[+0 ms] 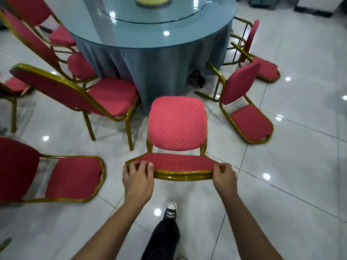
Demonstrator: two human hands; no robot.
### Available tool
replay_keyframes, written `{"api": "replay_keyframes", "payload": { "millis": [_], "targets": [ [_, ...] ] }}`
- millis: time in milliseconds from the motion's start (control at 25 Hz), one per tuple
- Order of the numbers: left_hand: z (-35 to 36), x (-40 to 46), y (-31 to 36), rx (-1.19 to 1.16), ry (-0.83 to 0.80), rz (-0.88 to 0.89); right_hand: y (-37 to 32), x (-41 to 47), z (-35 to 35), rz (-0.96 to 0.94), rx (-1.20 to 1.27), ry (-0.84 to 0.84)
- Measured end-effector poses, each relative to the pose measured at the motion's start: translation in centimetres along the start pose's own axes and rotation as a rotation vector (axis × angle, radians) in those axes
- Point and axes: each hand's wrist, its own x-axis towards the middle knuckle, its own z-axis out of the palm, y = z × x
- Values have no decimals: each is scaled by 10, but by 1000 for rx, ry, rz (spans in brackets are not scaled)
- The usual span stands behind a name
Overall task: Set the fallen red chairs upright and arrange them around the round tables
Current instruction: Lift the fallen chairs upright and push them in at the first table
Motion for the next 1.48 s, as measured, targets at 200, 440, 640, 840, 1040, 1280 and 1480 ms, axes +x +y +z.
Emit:
{"api": "replay_keyframes", "payload": {
  "millis": [200,440,640,840,1040,1280,1480],
  "targets": [
    [-32,64,55,127,102,292,-59,27,4,-359,-309,104],
    [-58,171,103,129,-46,274,-132,102,-11,-383,-437,-115],
    [-64,191,147,195,-66,257,-150,125,-20,-392,-413,-158],
    [-36,188,229,231,-186,503,-150,154,-68,-406,-287,-81],
    [11,194,341,178,-264,641,-134,212,-141,-398,-167,37],
    [79,198,479,111,-272,694,-100,309,-252,-325,-73,154],
    [131,202,582,68,-255,720,-84,395,-330,-326,-61,154]
  ]
}}
